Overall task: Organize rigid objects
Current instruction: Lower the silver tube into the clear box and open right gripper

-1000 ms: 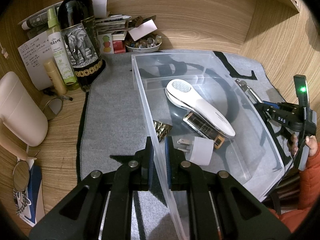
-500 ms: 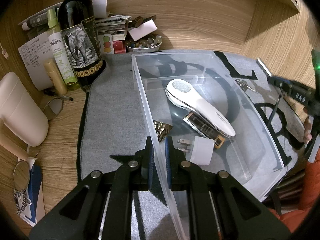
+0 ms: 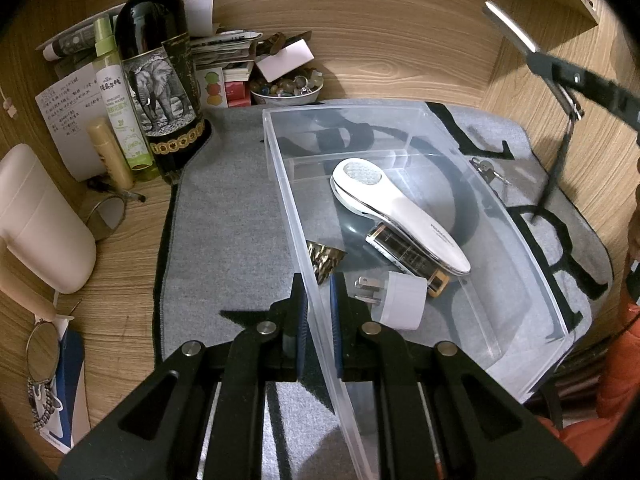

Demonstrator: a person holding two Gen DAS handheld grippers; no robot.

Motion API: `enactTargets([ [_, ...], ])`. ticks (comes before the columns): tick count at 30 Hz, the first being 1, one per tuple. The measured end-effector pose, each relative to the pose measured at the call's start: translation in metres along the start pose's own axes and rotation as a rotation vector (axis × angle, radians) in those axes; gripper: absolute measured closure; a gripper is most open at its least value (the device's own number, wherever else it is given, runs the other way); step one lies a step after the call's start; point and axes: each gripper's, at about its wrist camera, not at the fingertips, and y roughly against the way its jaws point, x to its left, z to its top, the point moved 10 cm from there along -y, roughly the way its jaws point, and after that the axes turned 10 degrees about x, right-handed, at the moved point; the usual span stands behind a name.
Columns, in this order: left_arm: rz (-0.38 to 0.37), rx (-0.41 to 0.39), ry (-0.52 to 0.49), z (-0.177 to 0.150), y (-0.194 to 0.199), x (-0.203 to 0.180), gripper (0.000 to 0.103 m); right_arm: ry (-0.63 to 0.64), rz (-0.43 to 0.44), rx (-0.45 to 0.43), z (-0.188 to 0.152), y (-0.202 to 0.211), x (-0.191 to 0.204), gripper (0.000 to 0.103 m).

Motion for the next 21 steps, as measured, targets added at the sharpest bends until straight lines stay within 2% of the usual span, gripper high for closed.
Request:
enactTargets([
  [5, -0.004, 0.000, -0.003, 0.000, 0.001, 0.000, 0.093, 0.065, 0.056, -0.013, 0.011, -0.002, 0.036, 0.089],
  [9, -0.007, -0.001, -0.002, 0.001, 0.001, 0.000, 0.093, 0.115, 0.094, 0.018, 0.009, -0.015, 0.063, 0.089],
  [15, -0.015, -0.004, -0.003, 0.000, 0.001, 0.001, 0.093, 0.199, 0.123, 0.144, -0.017, -0.051, 0.093, 0.089],
  [21, -0.018, -0.006, -0.009, -0.001, 0.001, 0.001, 0.093, 0.230, 0.149, 0.261, -0.044, -0.078, 0.103, 0.089],
])
